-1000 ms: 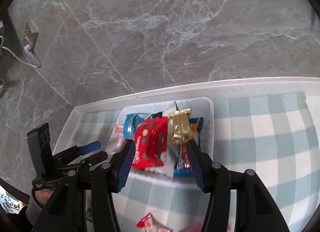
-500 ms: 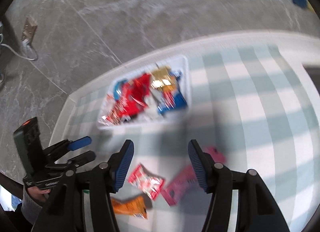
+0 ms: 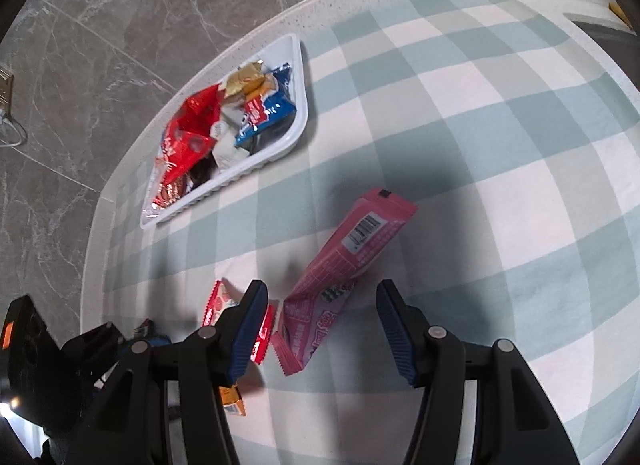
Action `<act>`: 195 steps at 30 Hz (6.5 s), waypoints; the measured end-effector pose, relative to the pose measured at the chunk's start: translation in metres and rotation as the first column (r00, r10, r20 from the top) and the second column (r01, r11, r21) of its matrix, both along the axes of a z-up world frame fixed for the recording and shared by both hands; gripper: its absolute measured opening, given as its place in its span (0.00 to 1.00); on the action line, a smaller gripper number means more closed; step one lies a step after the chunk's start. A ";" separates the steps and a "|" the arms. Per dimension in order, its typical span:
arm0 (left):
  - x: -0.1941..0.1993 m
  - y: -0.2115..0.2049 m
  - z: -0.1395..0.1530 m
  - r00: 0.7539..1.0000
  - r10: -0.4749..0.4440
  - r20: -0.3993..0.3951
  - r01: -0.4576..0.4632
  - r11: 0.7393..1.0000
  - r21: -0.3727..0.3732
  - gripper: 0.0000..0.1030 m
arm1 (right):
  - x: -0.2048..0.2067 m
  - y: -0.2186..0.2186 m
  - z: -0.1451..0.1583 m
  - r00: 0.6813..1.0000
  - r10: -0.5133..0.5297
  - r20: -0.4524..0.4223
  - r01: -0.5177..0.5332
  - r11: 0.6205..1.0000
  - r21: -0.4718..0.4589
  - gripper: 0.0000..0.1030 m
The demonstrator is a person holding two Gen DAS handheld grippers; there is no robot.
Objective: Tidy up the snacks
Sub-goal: 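Move both tools back over the remaining snacks on the counter, then grasp the orange bar with the left gripper while the right grasps the pink bar, then carry the orange and pink bars over the white tray, then open both grippers to drop the bars into the tray, then move both tools back over the last two snack packets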
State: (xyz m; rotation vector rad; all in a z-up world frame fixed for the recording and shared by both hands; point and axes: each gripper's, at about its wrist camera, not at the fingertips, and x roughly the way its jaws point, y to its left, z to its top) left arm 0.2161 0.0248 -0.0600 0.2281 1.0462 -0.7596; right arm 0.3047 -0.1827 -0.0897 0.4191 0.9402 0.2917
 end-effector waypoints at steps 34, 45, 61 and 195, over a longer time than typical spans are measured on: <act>-0.015 -0.046 -0.045 0.989 -0.137 0.056 0.126 0.976 0.176 0.79 | 0.015 0.022 0.002 0.997 -0.072 -0.038 0.070 0.996 -0.064 0.73; -0.013 -0.035 -0.034 0.995 -0.071 0.069 0.061 0.989 0.135 0.19 | 0.007 0.010 -0.003 0.996 -0.085 -0.021 0.083 0.993 -0.077 0.23; -0.003 0.006 -0.002 0.999 0.043 0.024 -0.042 0.998 -0.035 0.14 | -0.021 0.003 0.019 0.998 -0.040 0.055 0.038 0.999 0.024 0.23; 0.147 0.128 0.094 0.790 0.592 0.158 -0.561 0.803 -0.199 0.89 | 0.038 0.111 0.107 0.906 0.322 0.276 -0.216 0.910 -0.353 0.44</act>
